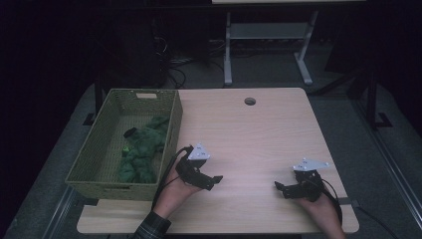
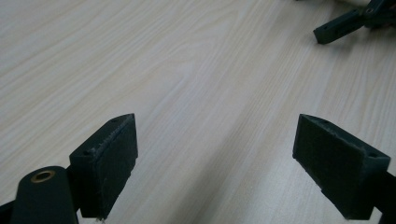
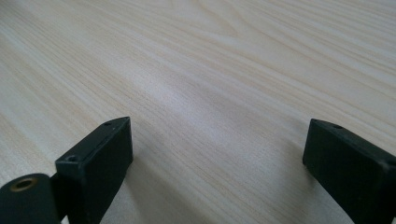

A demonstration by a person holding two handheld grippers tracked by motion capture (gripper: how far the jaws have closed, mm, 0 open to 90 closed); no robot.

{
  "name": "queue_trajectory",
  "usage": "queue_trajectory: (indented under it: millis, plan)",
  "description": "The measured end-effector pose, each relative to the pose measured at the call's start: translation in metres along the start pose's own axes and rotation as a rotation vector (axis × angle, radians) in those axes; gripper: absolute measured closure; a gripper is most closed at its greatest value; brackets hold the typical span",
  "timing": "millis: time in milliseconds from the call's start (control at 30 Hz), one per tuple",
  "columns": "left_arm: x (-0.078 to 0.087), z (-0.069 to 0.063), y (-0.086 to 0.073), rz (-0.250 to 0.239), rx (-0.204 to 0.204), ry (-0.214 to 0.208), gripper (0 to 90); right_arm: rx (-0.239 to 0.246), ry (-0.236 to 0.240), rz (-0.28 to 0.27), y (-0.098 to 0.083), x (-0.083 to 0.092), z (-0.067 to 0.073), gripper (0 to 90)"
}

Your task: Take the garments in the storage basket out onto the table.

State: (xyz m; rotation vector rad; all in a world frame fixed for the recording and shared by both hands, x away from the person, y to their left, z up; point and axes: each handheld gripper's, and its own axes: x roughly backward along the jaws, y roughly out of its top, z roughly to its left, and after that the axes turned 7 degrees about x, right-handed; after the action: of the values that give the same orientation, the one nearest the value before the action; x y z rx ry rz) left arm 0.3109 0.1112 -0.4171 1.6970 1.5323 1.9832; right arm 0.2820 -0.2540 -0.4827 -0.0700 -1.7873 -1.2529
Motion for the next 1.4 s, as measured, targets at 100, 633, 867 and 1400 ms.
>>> queue_trajectory:
  millis: [100, 633, 867, 1400]
  plan:
    - [0.003, 0.0, 0.004, -0.005, -0.005, 0.0, 13.5, 0.0, 0.0, 0.0, 0.0, 0.0, 0.0, 8.0]
    - [0.025, 0.002, 0.026, -0.021, -0.026, -0.01, 14.1, 0.0, 0.0, 0.0, 0.0, 0.0, 0.0, 8.0]
    - [0.038, 0.01, 0.034, -0.023, -0.02, -0.003, 16.1, 0.0, 0.0, -0.001, 0.0, 0.0, 0.0, 8.0]
    - [0.064, 0.027, 0.042, -0.033, -0.008, 0.062, 16.3, 0.0, -0.001, -0.001, 0.0, 0.0, 0.0, 8.0]
